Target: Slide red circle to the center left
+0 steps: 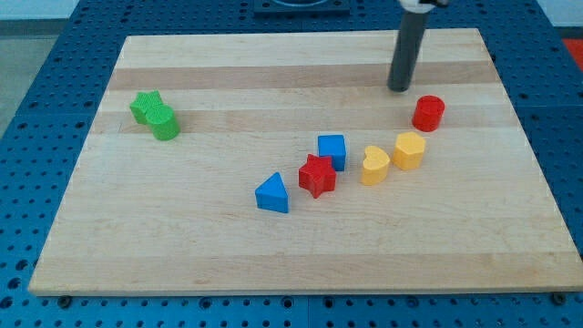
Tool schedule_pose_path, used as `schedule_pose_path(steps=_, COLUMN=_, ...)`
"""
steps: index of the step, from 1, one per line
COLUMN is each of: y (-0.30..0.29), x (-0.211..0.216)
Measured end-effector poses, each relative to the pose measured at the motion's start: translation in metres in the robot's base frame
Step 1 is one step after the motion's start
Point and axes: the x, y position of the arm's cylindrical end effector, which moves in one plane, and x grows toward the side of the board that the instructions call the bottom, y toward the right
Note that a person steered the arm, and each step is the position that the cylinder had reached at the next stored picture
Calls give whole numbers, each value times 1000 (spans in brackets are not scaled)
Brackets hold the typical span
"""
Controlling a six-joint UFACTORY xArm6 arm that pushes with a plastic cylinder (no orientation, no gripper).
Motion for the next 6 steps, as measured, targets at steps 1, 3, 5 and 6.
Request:
schedule_pose_path(steps=1, y=-1, x=47)
schedule_pose_path(steps=3, y=6, x=48)
schedule_pose_path(steps=5, y=26, x=48)
schedule_pose_path(steps=6, y=33, x=48)
